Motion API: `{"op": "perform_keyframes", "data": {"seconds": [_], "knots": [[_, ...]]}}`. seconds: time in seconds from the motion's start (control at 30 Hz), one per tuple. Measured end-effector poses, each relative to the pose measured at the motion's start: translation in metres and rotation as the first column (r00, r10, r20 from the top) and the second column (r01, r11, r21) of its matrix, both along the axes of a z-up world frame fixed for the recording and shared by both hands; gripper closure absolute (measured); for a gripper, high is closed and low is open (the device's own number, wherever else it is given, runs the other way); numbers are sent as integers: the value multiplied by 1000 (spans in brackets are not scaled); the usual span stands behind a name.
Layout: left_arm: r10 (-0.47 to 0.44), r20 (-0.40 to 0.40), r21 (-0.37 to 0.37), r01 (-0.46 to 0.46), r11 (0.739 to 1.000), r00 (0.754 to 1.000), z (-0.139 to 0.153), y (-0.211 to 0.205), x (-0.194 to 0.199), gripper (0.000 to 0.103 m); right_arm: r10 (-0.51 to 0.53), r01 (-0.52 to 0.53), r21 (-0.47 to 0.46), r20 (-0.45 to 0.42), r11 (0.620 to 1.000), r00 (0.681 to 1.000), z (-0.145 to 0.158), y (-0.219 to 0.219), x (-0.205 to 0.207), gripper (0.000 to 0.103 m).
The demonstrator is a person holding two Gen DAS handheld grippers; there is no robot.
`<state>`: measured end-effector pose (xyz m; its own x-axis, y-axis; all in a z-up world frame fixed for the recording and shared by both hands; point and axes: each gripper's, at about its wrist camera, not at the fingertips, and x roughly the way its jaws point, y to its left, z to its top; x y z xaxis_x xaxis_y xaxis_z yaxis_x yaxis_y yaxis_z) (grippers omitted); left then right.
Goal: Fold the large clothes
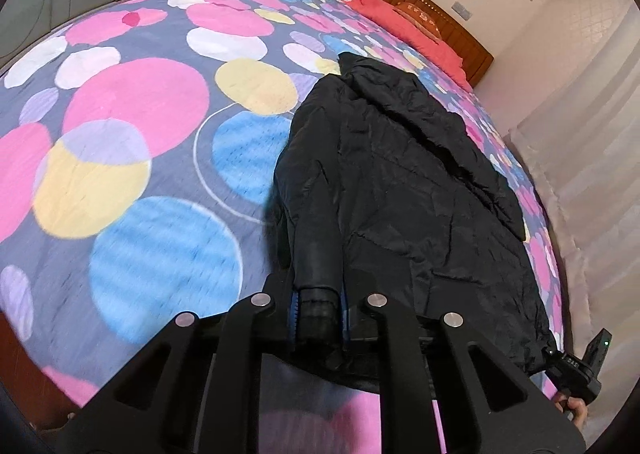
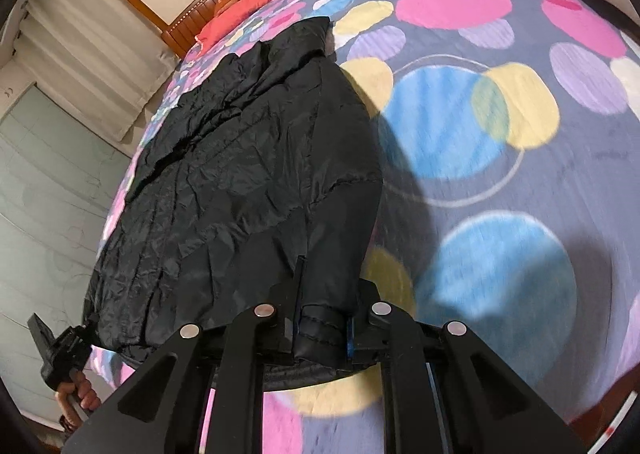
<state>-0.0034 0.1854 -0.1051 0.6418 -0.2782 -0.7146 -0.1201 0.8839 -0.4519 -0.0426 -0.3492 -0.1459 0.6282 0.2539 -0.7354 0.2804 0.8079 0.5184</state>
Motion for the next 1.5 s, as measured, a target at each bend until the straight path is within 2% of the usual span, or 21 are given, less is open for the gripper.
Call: {"op": "perform_keyframes", "data": {"seconds": [0.1,0.2,0.33,0.63,0.77,0.9,1.1,1.2,1.33,1.5], "knots": [[-12,24,-37,12,999,1000,13,4,-8,90,11,-12,60,18,998,1000,5,1,-8,88],[-26,62,-92,31,995,998,30,7,-6,91,15,-25,169,58,985,998,13,-3,-8,88],[-47,124,-154,66,986,991,55,8,5,91,29,-67,264,145,962,989,34,-5,5,89],[-92,248,-120,125,985,964,111,-5,64,92,50,-148,307,303,940,952,89,-12,65,89],[-90,283,-95,122,988,955,131,-12,109,92,25,-137,306,344,942,939,107,-25,105,89],[-60,275,-84,86,993,960,141,-14,164,92,-29,-104,343,361,934,932,114,-47,155,89],[-24,221,-62,39,997,975,141,-25,249,92,-91,-47,394,325,918,941,107,-71,231,89],[-19,199,-3,19,1000,980,134,-39,293,92,-116,-14,408,292,913,949,96,-79,272,89],[-18,168,65,7,998,986,116,-54,340,92,-129,28,388,239,921,962,79,-86,318,89],[-3,91,116,-8,993,996,75,-65,396,92,-142,86,363,130,928,981,35,-93,370,89]]}}
